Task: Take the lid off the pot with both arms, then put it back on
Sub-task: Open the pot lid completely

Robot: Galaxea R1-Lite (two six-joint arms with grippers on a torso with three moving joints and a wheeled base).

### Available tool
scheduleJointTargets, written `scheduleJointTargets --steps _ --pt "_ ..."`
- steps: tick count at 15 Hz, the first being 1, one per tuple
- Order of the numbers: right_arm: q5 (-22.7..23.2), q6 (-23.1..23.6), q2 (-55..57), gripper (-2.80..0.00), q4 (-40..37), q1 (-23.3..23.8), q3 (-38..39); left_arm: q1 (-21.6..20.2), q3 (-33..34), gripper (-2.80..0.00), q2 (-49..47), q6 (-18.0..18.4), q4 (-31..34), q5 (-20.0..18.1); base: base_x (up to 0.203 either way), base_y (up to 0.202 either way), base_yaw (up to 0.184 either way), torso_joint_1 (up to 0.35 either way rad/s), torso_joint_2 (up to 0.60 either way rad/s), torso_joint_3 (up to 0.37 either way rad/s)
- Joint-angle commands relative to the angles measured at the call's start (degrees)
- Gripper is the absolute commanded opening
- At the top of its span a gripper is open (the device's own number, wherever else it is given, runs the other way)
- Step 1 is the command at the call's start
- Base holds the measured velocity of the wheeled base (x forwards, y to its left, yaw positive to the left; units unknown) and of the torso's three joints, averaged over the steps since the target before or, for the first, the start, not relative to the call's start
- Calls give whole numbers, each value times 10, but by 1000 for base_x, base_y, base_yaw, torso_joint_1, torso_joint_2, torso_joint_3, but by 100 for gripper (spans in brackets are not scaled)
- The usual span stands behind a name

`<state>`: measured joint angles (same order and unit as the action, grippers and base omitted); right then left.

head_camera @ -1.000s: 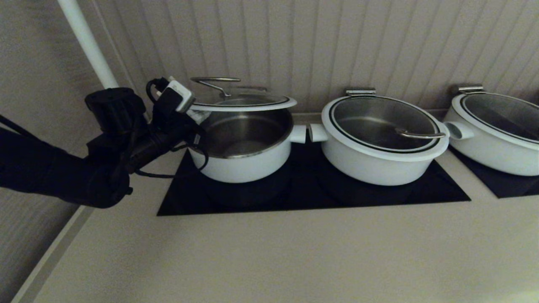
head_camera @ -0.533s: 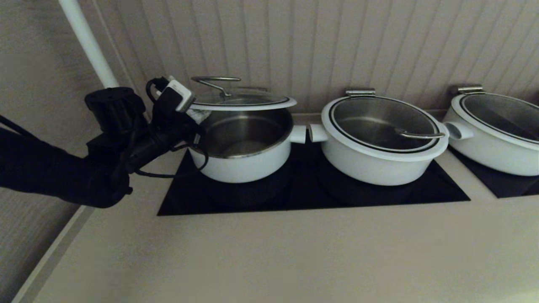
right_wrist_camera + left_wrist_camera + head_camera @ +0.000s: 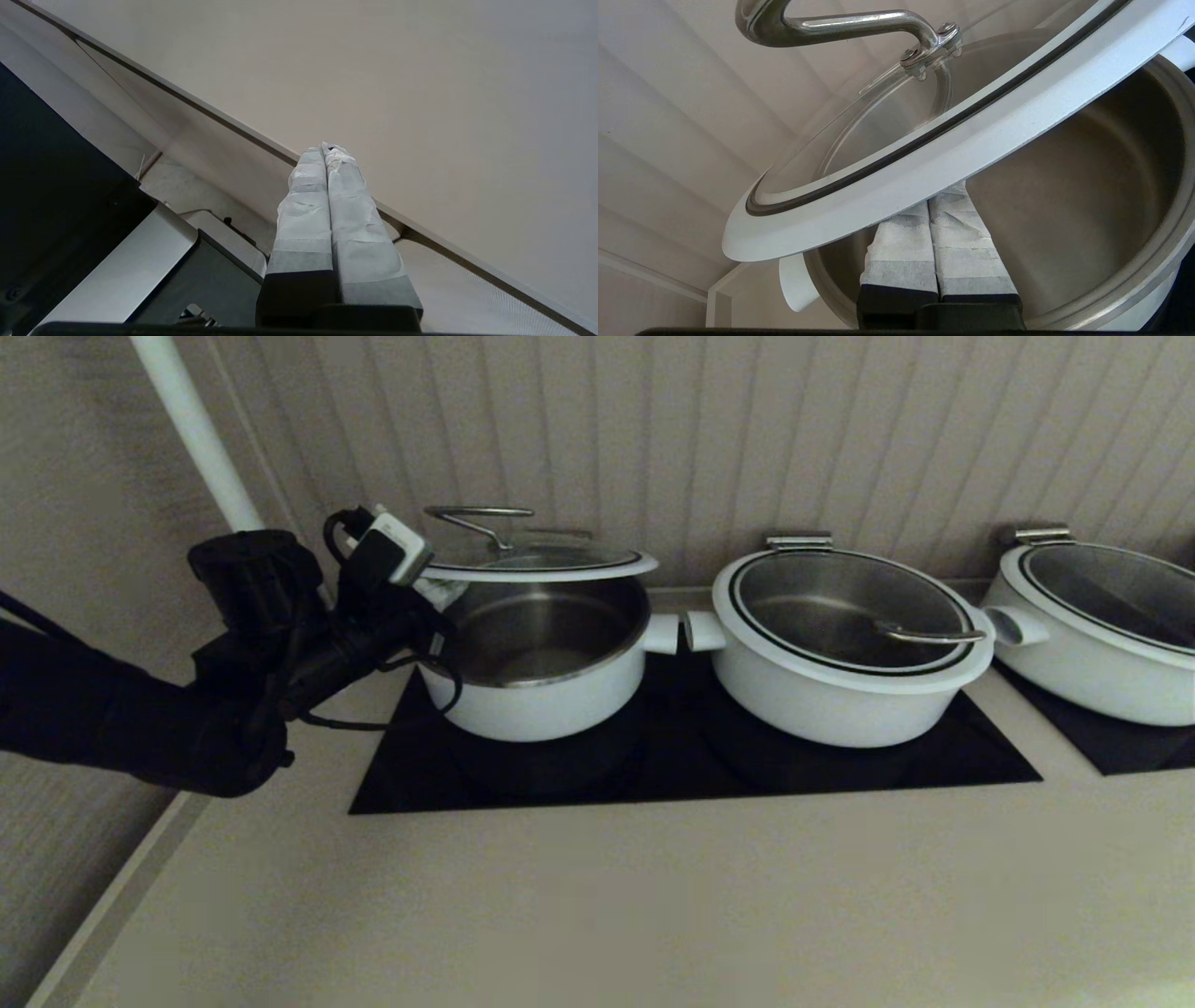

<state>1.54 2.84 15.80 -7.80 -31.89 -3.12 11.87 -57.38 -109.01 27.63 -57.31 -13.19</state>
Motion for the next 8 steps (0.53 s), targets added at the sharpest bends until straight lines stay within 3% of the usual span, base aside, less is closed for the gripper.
scheduleJointTargets --steps 1,8 --pt "0 0 -4 -280 0 0 0 0 1 -280 -2 1 -3 -1 0 0 0 0 0 0" --pt "-1 -1 -3 -280 2 0 1 0 1 -280 -5 1 -4 -1 0 0 0 0 0 0"
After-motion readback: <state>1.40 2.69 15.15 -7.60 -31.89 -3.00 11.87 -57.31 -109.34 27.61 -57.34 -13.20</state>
